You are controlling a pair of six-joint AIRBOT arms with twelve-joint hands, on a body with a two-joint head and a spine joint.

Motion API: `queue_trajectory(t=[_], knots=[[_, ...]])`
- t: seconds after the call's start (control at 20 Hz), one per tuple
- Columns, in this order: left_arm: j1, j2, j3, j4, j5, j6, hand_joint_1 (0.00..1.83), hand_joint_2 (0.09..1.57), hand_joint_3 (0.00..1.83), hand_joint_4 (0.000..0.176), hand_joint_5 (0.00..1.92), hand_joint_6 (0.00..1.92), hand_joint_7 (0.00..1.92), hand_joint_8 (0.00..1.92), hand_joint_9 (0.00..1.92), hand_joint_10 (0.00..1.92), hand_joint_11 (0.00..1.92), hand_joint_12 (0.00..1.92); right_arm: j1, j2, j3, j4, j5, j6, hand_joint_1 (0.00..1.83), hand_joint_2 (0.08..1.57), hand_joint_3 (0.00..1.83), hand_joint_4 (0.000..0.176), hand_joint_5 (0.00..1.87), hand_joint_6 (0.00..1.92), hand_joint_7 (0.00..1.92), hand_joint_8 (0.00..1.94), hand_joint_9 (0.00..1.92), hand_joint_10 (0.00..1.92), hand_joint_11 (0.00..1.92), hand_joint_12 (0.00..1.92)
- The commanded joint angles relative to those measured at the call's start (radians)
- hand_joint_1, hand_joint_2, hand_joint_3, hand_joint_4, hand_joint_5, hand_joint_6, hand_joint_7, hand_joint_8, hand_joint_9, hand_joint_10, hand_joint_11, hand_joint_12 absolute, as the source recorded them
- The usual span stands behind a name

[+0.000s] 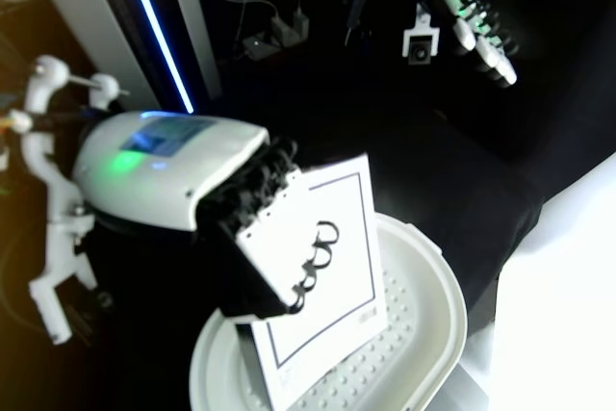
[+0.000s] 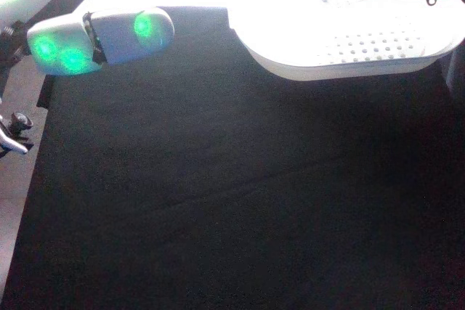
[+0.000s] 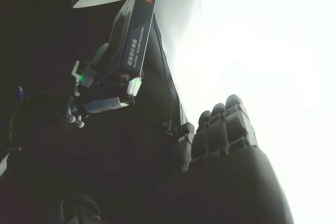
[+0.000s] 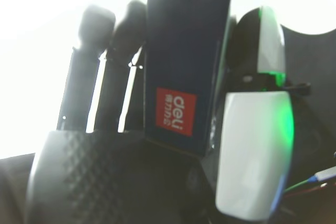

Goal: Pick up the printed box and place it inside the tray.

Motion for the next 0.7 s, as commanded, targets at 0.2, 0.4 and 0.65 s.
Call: queue_trajectory(t=[0.2, 0.4, 0.65], knots=[[0.003, 0.001, -0.004, -0.021, -0.131, -0.018, 0.00, 0.68, 0.00, 0.099, 0.00, 0.00, 0.00, 0.00, 0.00, 0.00, 0.00, 0.00, 0.018, 0.009, 0.012, 0.012, 0.107, -0.016, 1.13, 0.98, 0.00, 0.000, 0.95, 0.29, 1.04, 0.58, 0.90, 0.86, 0.70, 1.33], [0.012, -0.003, -0.003, -0.025, -0.133, -0.018, 0.00, 0.70, 0.00, 0.105, 0.00, 0.00, 0.00, 0.00, 0.00, 0.00, 0.00, 0.00, 0.018, 0.009, 0.010, 0.012, 0.100, -0.016, 0.76, 0.78, 0.00, 0.166, 0.15, 0.00, 0.45, 0.00, 0.48, 0.05, 0.02, 1.21], [0.013, -0.003, -0.003, -0.026, -0.134, -0.018, 0.00, 0.69, 0.00, 0.101, 0.00, 0.00, 0.00, 0.00, 0.00, 0.00, 0.00, 0.00, 0.018, 0.009, 0.007, 0.012, 0.091, -0.016, 0.71, 0.66, 0.00, 0.176, 0.00, 0.00, 0.00, 0.00, 0.04, 0.00, 0.00, 0.41]])
